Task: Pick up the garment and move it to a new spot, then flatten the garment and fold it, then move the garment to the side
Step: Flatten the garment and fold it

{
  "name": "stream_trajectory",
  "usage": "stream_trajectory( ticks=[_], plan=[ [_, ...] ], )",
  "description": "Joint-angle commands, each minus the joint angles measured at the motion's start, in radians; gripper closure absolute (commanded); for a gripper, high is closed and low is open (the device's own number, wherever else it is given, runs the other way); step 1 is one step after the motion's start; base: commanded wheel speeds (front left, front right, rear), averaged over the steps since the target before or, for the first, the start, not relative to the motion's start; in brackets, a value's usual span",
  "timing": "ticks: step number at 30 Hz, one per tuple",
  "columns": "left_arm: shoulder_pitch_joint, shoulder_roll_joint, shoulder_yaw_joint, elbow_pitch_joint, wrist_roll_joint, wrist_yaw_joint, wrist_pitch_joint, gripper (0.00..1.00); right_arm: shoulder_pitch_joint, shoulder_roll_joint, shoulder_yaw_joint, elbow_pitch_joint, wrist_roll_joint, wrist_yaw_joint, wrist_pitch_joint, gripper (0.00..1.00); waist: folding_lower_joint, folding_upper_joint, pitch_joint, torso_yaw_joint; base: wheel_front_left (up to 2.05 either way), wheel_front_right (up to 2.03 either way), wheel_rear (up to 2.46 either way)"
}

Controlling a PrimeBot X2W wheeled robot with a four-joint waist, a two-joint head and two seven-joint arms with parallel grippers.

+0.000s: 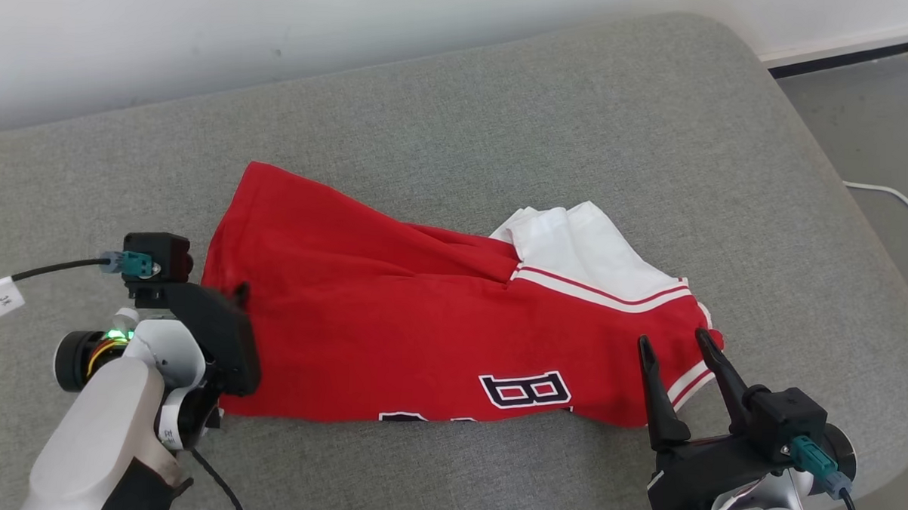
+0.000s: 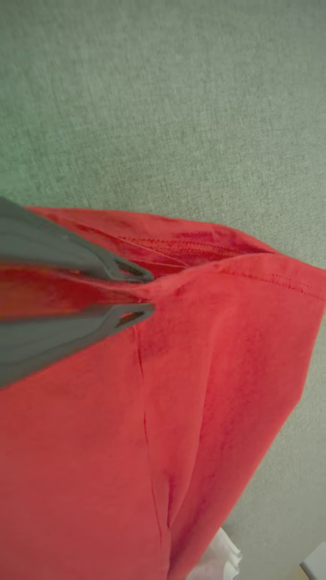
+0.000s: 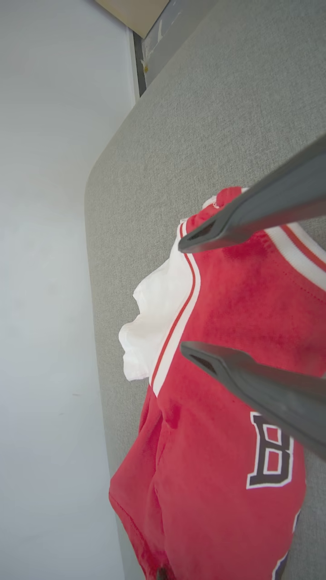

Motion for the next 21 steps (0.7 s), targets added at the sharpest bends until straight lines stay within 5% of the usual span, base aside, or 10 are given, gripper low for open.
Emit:
stream_trajectory(
  ticks=[1, 10, 21],
  plan=[
    [-0.01, 0.001, 0.003, 0.002, -0.002, 0.001, -0.008, 1.0, -0.011, 0.001, -0.002, 0.0, -0.004, 0.001, -0.004, 0.0, 0.0, 0.0, -0.001, 0.0, 0.0, 0.0, 0.0],
    [-0.016, 0.005, 0.027, 0.004, -0.023, -0.011, -0.079, 1.0, -0.089, -0.049, 0.021, -0.017, 0.013, 0.001, 0.069, 0.0, 0.0, 0.0, -0.008, 0.005, 0.0, 0.0, 0.0],
    [0.018, 0.019, 0.045, -0.041, -0.099, -0.058, -0.056, 1.0, -0.385, -0.182, -0.001, 0.11, 0.128, 0.001, 0.586, 0.0, 0.0, 0.0, 0.024, 0.04, 0.0, 0.0, 0.0]
  ],
)
